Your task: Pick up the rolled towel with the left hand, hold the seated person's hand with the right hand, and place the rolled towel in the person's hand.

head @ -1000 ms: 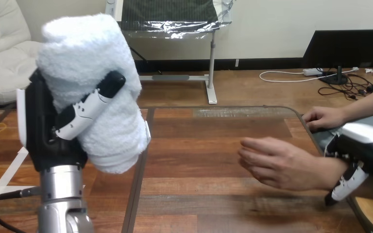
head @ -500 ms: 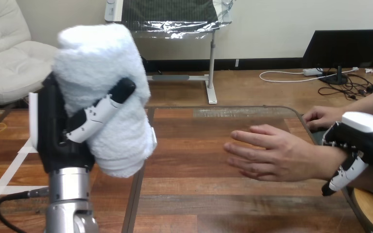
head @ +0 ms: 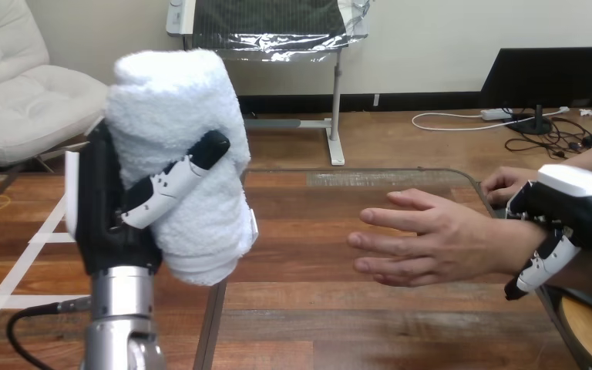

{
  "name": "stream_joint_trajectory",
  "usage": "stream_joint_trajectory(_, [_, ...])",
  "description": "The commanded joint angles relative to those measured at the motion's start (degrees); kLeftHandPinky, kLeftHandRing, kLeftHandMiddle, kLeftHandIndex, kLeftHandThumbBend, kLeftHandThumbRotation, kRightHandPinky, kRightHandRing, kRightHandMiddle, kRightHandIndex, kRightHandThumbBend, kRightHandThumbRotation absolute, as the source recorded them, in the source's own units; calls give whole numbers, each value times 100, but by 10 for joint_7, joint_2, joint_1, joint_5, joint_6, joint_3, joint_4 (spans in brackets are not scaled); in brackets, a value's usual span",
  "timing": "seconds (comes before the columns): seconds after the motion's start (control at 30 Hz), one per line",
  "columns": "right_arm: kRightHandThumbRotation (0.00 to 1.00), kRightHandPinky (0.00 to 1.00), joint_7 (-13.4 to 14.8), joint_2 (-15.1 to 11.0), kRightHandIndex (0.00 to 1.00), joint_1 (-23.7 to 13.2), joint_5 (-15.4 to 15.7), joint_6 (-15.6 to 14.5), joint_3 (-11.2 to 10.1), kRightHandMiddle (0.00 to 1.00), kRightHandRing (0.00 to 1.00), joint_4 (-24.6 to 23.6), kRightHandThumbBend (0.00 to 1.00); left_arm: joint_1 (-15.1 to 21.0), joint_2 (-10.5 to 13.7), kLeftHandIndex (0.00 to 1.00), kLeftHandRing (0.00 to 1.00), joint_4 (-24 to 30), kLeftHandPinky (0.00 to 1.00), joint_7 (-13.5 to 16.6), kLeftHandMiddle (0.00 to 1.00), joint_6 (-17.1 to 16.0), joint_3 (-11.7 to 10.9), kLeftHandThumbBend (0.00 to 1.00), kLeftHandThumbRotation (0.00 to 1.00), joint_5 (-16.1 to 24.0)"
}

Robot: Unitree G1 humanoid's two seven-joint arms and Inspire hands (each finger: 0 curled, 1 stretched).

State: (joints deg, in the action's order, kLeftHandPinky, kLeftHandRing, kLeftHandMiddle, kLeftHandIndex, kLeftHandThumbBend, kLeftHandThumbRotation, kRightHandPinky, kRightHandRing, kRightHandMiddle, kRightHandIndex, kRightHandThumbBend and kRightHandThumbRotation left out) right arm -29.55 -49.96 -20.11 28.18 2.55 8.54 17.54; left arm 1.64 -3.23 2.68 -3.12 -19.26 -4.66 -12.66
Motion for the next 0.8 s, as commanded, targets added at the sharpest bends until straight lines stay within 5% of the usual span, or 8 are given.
stream_joint_trajectory(0.0, [1,19,7,-8,38,-34,3,-9,-13,34,25,-3,89,67,-12,36,24,-29,18,-2,32,-14,9,49,0,7])
stream_joint_trajectory(0.77, [3,21,-12,18,40,-71,14,-41,10,37,28,-20,89,175,-29,38,26,-228,21,-1,34,-67,19,44,0,19])
